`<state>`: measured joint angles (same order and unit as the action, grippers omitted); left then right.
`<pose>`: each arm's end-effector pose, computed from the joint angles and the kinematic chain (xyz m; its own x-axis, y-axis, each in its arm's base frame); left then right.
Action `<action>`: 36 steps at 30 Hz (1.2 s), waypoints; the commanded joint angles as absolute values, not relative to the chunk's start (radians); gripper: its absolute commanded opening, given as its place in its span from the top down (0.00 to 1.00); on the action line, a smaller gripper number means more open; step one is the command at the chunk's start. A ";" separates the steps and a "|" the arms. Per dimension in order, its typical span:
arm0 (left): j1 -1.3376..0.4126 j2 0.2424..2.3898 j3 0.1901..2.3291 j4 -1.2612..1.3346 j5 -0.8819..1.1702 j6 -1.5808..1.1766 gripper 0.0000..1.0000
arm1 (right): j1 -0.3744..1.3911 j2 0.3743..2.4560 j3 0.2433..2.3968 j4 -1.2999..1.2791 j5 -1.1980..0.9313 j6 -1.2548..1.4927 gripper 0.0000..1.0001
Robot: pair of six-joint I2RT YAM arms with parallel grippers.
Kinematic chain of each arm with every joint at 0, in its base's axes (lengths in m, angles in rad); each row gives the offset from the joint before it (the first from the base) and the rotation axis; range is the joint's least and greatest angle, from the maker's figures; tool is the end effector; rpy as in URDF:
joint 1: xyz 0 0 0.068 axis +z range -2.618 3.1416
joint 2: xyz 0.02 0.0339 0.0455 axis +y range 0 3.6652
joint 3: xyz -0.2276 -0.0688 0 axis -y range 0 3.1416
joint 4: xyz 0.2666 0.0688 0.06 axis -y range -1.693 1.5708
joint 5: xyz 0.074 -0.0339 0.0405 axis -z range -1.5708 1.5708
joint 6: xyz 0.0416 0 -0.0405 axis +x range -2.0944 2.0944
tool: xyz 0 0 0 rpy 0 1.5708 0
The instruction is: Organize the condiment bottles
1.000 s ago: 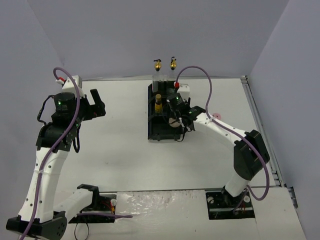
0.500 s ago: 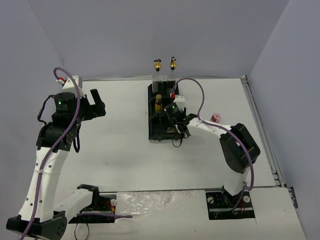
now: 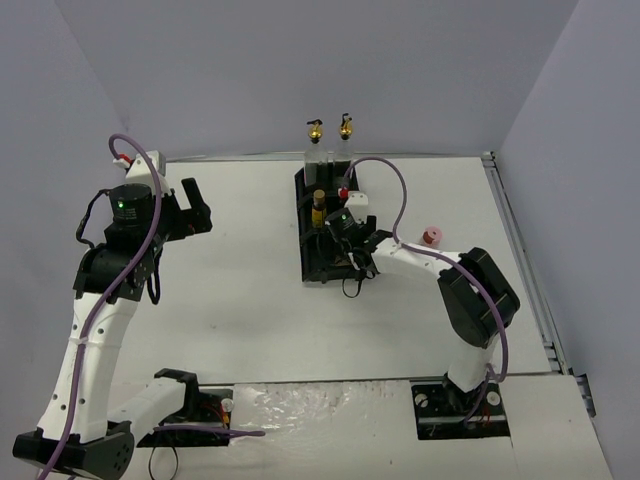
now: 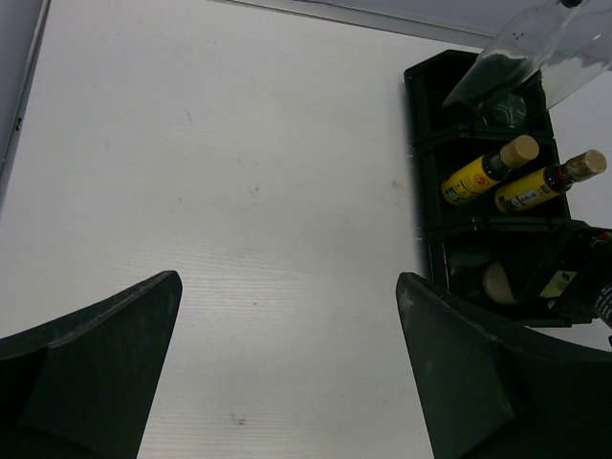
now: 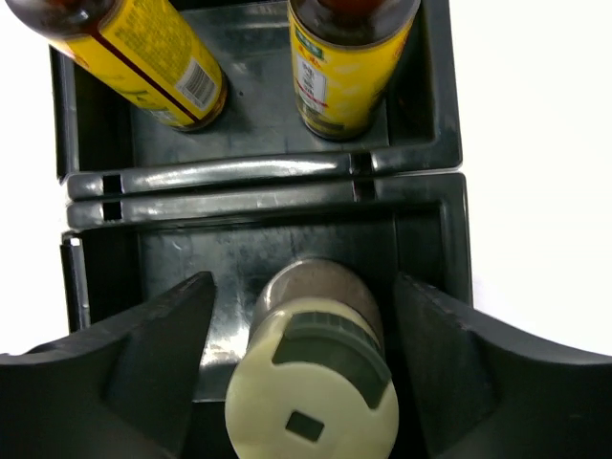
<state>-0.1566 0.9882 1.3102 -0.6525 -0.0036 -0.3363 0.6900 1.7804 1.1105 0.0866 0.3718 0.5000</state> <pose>0.2351 -0.0370 0.4073 -0.3529 -0.2784 -0.8933 0.0383 0.9496 -0.3110 0.3241 0.2479 0.1555 -0.5450 0.1294 -0.8284 -0.1116 0.9681 0.2246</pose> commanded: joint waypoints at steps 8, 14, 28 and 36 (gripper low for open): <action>-0.149 0.985 1.331 -0.592 -0.003 -0.333 0.08 | 0.756 1.619 1.240 -0.040 0.519 0.482 0.24; -0.149 0.982 1.332 -0.592 0.000 -0.333 0.08 | 0.776 1.539 1.269 -0.112 0.571 0.479 0.24; -0.149 0.980 1.335 -0.583 0.000 -0.342 0.08 | 0.441 1.433 1.167 -0.158 0.486 0.498 0.22; -0.149 0.980 1.328 -0.575 0.024 -0.347 0.08 | 0.295 1.458 1.105 -0.151 0.465 0.490 0.21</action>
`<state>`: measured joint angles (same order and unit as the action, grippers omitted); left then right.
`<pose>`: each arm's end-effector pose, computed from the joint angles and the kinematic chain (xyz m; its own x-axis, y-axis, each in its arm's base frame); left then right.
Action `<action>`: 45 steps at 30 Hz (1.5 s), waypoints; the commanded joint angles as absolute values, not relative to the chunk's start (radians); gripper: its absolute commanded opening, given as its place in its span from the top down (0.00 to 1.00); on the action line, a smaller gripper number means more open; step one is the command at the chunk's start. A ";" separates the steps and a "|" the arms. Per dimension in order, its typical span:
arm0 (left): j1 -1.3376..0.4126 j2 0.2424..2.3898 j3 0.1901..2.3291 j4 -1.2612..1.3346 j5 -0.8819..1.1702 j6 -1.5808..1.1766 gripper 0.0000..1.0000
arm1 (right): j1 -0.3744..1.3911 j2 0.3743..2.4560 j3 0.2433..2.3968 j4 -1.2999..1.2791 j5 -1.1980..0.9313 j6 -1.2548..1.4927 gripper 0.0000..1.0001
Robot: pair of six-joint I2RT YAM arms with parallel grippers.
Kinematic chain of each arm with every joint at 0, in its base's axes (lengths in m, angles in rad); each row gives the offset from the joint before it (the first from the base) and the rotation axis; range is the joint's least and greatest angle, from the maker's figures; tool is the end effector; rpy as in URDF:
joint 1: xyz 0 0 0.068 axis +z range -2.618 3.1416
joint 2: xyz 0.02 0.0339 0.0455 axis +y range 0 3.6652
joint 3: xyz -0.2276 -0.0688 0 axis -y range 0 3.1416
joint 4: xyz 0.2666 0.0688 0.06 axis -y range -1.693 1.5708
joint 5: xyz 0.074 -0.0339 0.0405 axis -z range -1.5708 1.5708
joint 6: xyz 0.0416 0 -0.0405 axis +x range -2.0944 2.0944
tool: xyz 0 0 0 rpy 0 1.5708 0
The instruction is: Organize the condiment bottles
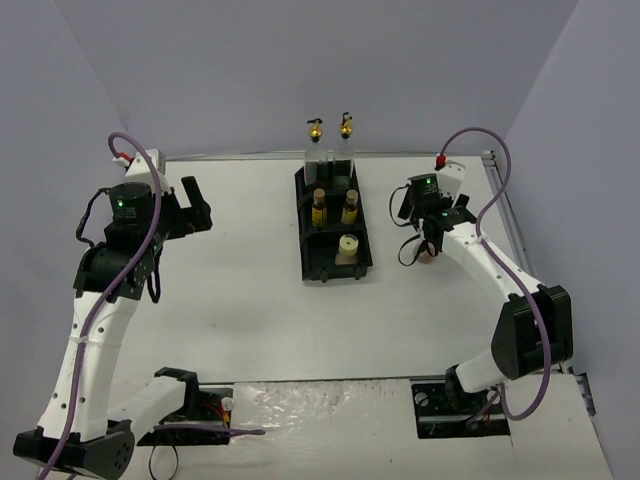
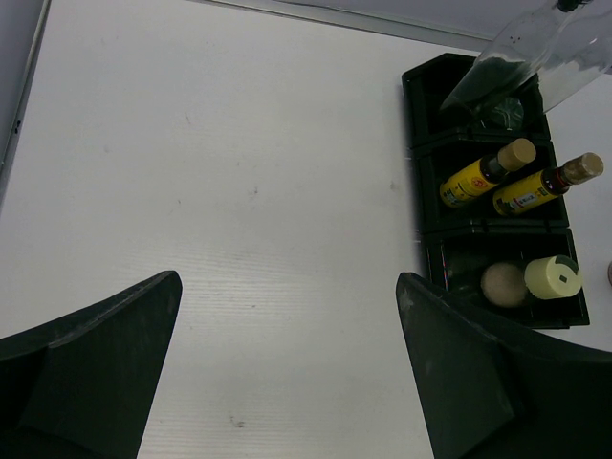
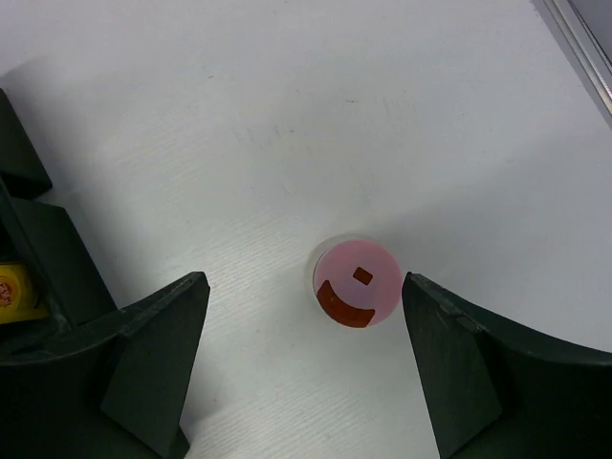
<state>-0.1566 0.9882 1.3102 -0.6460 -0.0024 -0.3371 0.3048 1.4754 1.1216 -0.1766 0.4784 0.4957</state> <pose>0.2354 -0.0371 0.4080 -0.3476 -0.2800 -0.8949 0.0411 0.9489 -0.3128 0.3538 0.0912 0.2479 -0.3710 0.3259 -0.8695 0.3284 0.9219 0.2054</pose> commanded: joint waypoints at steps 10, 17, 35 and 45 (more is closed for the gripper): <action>-0.149 0.978 1.330 -0.583 0.020 -0.342 0.08 | 0.228 1.504 0.998 -0.078 0.433 0.508 0.20; -0.149 0.976 1.327 -0.586 0.020 -0.339 0.08 | 0.200 1.556 0.953 -0.013 0.405 0.504 0.20; -0.149 0.982 1.328 -0.589 0.012 -0.333 0.08 | 0.201 1.574 0.966 0.036 0.400 0.487 1.00; -0.149 0.986 1.322 -0.583 0.012 -0.336 0.08 | 0.383 1.403 1.133 -0.131 0.433 0.441 1.00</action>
<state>-0.1566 0.9874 1.3102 -0.6460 0.0105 -0.3366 0.2739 1.4968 0.9995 -0.0930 0.3887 0.4740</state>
